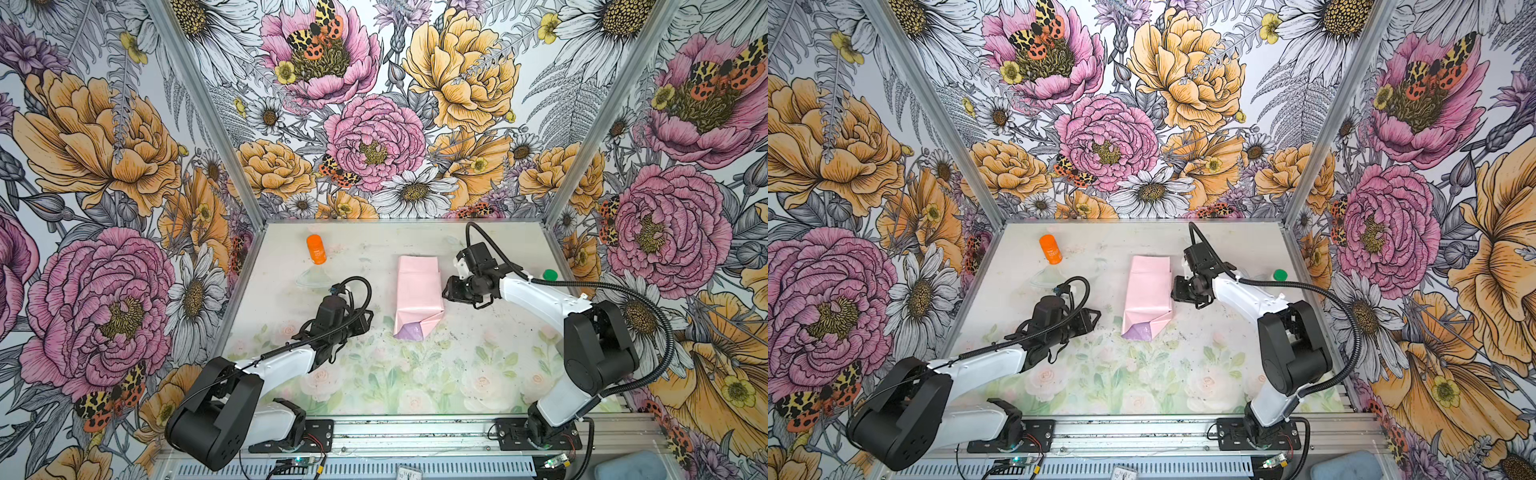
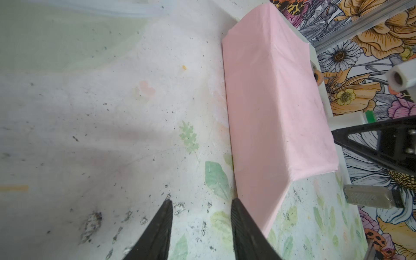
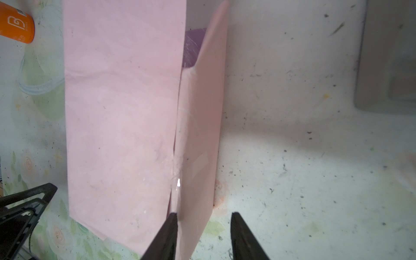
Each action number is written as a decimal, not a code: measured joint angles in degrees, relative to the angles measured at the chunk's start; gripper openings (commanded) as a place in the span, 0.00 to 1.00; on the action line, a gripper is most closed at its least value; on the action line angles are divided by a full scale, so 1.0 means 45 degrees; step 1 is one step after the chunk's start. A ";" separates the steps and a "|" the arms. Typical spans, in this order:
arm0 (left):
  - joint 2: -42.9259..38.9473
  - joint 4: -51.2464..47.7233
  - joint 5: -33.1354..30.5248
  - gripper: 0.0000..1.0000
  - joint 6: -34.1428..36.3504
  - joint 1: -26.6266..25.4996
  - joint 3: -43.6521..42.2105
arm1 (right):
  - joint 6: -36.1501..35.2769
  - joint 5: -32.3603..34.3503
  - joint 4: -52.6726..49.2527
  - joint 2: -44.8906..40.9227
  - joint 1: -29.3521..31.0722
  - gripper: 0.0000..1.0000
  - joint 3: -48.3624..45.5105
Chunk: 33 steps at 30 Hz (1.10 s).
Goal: Wrap the gift box in paper
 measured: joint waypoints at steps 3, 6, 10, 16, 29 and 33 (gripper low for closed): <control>0.0471 0.0525 0.0092 0.37 -0.0044 -0.0369 -0.0015 | -0.0010 0.0000 0.0000 -0.0010 0.0000 0.49 0.0000; 0.0763 0.0889 0.0189 0.36 -0.0049 -0.0583 -0.0015 | 0.0029 0.0024 -0.0034 -0.0214 0.0000 0.52 0.0000; 0.0981 0.1253 0.0233 0.35 -0.0053 -0.0699 -0.0015 | 0.0117 0.0034 -0.0044 -0.0874 0.0063 0.54 0.0000; 0.1462 0.1564 0.0330 0.34 -0.0243 -0.0865 -0.0015 | 0.0155 0.0000 -0.0049 -0.0923 0.0544 0.54 0.0015; 0.2166 0.2176 0.0573 0.27 -0.0515 -0.1175 -0.0015 | 0.0155 0.0044 -0.0024 0.0233 0.0889 0.33 0.0029; 0.2599 0.2463 0.0685 0.26 -0.0699 -0.1360 -0.0015 | 0.0155 0.0044 0.0029 0.0233 0.0923 0.30 0.0029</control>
